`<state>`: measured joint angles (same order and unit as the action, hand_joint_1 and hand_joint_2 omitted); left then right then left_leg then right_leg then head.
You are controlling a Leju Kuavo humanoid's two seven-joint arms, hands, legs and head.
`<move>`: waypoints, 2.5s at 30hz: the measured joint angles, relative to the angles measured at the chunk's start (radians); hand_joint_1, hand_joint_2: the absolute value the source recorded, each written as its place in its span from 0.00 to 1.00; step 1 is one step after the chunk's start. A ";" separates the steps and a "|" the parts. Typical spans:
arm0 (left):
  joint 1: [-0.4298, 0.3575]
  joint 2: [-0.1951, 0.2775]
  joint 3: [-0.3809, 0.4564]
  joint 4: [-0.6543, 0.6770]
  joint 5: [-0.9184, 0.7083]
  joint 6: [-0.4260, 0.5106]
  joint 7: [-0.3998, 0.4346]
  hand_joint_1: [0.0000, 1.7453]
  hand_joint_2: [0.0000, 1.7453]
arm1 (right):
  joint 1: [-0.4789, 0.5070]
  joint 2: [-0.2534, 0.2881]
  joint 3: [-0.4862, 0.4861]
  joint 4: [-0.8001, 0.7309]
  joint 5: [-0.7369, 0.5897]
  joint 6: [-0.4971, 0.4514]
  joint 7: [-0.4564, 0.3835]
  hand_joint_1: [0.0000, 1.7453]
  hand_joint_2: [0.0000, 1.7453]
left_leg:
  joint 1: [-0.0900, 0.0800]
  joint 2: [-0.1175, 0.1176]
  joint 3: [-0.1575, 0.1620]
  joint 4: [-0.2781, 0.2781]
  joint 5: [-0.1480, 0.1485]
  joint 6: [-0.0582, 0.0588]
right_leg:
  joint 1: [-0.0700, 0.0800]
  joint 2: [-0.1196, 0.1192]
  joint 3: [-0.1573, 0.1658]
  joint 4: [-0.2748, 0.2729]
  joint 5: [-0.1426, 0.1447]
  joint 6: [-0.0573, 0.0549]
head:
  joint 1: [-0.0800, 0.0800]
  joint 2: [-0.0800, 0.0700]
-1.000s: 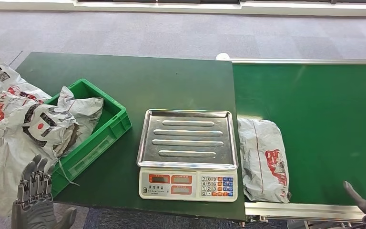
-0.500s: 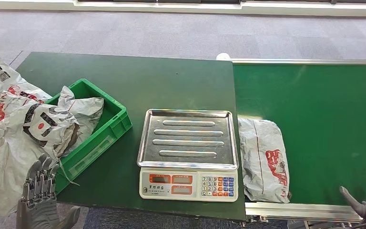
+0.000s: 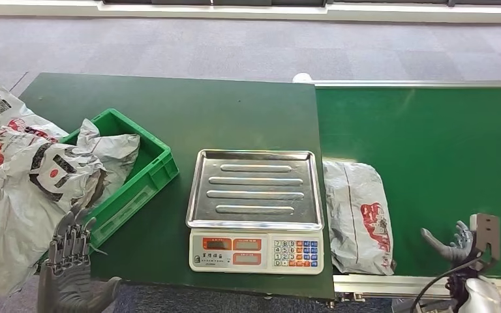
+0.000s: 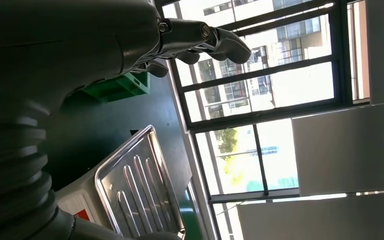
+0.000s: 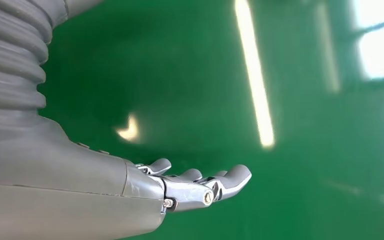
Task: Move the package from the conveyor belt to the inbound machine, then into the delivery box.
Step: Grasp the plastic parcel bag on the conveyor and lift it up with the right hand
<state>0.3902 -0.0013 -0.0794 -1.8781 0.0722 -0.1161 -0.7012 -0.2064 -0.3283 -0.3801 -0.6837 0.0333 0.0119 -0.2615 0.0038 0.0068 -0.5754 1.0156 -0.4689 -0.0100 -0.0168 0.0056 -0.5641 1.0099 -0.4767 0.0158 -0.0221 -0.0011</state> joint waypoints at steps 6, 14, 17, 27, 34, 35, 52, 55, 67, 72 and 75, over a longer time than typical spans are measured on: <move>-0.040 0.025 -0.022 0.026 0.018 -0.007 0.001 0.00 1.00 | -0.061 0.051 0.090 -0.022 0.022 -0.010 0.037 0.00 1.00 | 0.000 -0.004 -0.002 0.000 0.002 0.000 | 0.000 -0.003 -0.001 0.000 0.001 0.000 | 0.000 0.000; -0.071 0.065 -0.043 0.052 0.054 -0.010 0.007 0.00 1.00 | -0.091 0.120 0.193 -0.088 0.084 -0.051 0.132 0.00 1.00 | 0.001 -0.007 -0.002 0.000 0.002 0.000 | 0.000 -0.006 -0.001 0.000 0.000 0.000 | 0.000 0.000; -0.085 0.075 -0.062 0.063 0.056 -0.009 0.011 0.00 1.00 | -0.090 0.127 0.216 -0.089 0.108 -0.028 0.197 0.00 1.00 | 0.001 -0.007 -0.003 0.000 0.002 0.000 | 0.000 -0.006 -0.002 0.000 0.000 0.000 | 0.000 0.000; -0.130 0.080 -0.098 0.092 0.042 -0.012 0.036 0.00 1.00 | -0.119 0.128 0.311 -0.054 0.248 0.150 0.311 0.00 1.00 | 0.001 -0.001 0.001 0.000 0.001 -0.002 | 0.002 0.000 0.000 0.000 0.001 -0.001 | 0.000 0.000; -0.122 0.071 -0.098 0.084 0.024 0.017 0.063 0.00 1.00 | -0.174 0.129 0.411 -0.004 0.407 0.173 0.459 1.00 1.00 | 0.004 0.001 0.009 0.000 0.000 -0.003 | 0.006 0.001 0.006 -0.001 0.001 -0.004 | 0.000 0.000; -0.119 0.068 -0.098 0.081 0.023 0.021 0.064 0.00 1.00 | -0.179 0.130 0.419 0.001 0.417 0.174 0.459 1.00 1.00 | 0.004 0.001 0.009 0.000 -0.001 -0.003 | 0.006 0.001 0.007 -0.001 0.001 -0.004 | 0.000 0.000; -0.047 0.033 -0.094 -0.007 0.000 0.056 0.080 0.00 1.00 | -0.212 0.164 0.438 0.008 0.482 0.187 0.455 1.00 1.00 | 0.005 -0.002 0.009 0.000 0.000 -0.005 | 0.007 -0.001 0.008 -0.001 0.000 -0.006 | 0.000 0.000; -0.039 0.025 -0.088 -0.015 -0.008 0.056 0.082 0.00 1.00 | -0.212 0.170 0.436 0.008 0.484 0.169 0.450 1.00 1.00 | 0.005 -0.002 0.008 0.000 -0.001 -0.005 | 0.007 -0.001 0.008 -0.001 -0.001 -0.007 | 0.000 0.000; 0.012 -0.050 -0.025 -0.092 -0.035 0.016 0.106 0.00 1.00 | -0.147 0.229 0.239 -0.175 0.171 -0.191 0.171 1.00 1.00 | 0.004 -0.006 -0.002 0.000 0.001 -0.004 | 0.005 -0.005 0.000 0.000 0.000 -0.006 | 0.000 0.000; 0.014 -0.062 -0.019 -0.100 -0.035 0.012 0.107 0.00 1.00 | -0.129 0.240 0.214 -0.219 0.165 -0.193 0.169 1.00 1.00 | 0.004 -0.007 -0.003 0.000 0.001 -0.004 | 0.005 -0.006 -0.001 0.000 0.000 -0.006 | 0.000 0.000; 0.015 -0.066 -0.017 -0.102 -0.035 0.011 0.107 0.00 1.00 | -0.125 0.243 0.208 -0.232 0.164 -0.193 0.169 1.00 1.00 | 0.004 -0.007 -0.003 0.000 0.001 -0.004 | 0.005 -0.006 -0.001 0.000 0.000 -0.006 | 0.000 0.000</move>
<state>0.4053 -0.0670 -0.0964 -1.9801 0.0370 -0.1053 -0.5937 -0.3318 -0.0858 -0.1725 -0.9153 0.1976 -0.1812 -0.0923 0.0080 -0.0001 -0.5785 1.0158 -0.4676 -0.0144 -0.0115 -0.0005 -0.5656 1.0096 -0.4765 0.0102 -0.0221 -0.0011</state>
